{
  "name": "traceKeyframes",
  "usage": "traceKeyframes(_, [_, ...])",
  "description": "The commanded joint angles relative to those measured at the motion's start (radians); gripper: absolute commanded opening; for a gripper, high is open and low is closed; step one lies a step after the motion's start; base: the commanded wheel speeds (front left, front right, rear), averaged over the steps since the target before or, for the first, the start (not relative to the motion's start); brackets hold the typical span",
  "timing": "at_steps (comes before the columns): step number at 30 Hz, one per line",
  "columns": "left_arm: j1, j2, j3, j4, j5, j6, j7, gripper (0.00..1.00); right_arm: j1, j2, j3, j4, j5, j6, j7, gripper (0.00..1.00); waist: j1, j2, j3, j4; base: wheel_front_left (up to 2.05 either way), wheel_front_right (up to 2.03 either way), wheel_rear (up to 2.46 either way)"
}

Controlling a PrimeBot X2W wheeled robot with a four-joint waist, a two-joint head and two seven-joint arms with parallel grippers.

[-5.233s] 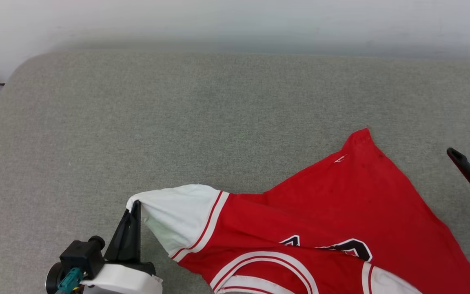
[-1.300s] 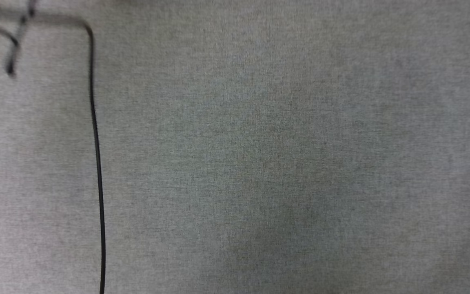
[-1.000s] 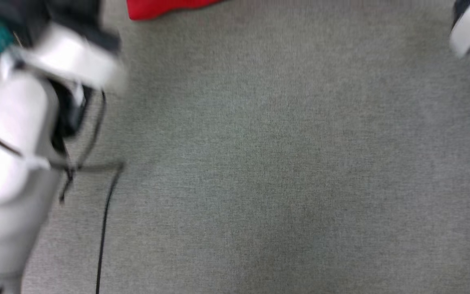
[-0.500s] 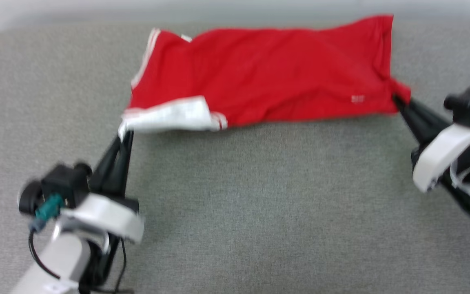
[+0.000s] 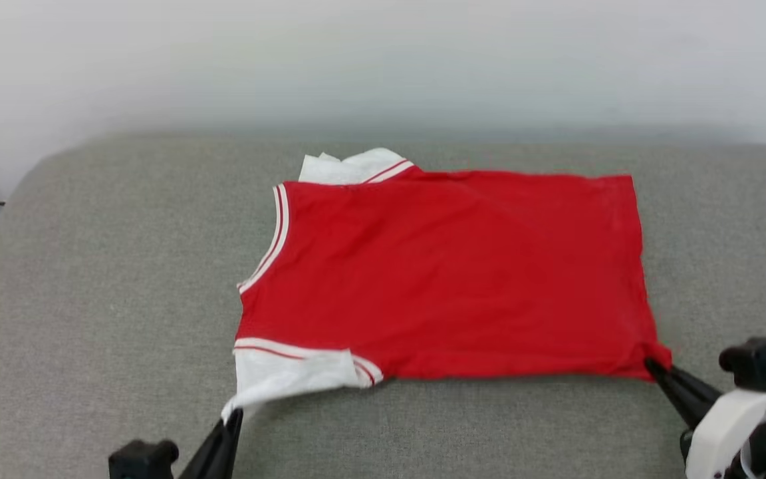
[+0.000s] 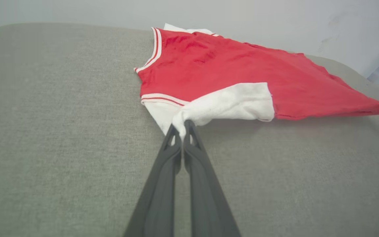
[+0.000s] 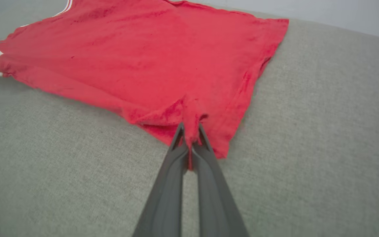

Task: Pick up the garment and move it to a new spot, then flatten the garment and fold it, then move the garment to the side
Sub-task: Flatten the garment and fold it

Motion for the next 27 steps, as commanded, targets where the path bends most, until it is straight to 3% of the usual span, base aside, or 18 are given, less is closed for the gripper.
traceKeyframes(1, [0.027,-0.005,0.000,-0.002,-0.009,0.005,-0.003,0.00,0.025,0.001,-0.015,-0.006,-0.001,-0.002,0.001,0.00,0.0004,-0.0001,-0.021,-0.001,0.00,0.00,0.00])
traceKeyframes(6, [0.137,-0.012,-0.004,0.004,-0.057,0.011,0.000,0.00,0.144,0.004,-0.056,-0.031,0.003,-0.002,0.020,0.00,0.0004,-0.0001,-0.054,-0.008,0.00,0.00,0.00])
traceKeyframes(15, [0.243,-0.011,-0.025,0.004,-0.130,-0.016,0.045,0.00,0.269,-0.039,-0.127,-0.081,-0.004,-0.002,0.068,0.00,0.0004,-0.0001,-0.071,-0.014,0.00,0.00,0.00])
traceKeyframes(27, [0.059,0.021,-0.018,0.010,-0.023,-0.038,0.014,0.00,0.245,-0.009,-0.198,-0.153,-0.015,-0.002,0.081,0.00,0.0004,-0.0001,-0.047,-0.020,0.00,0.00,0.00])
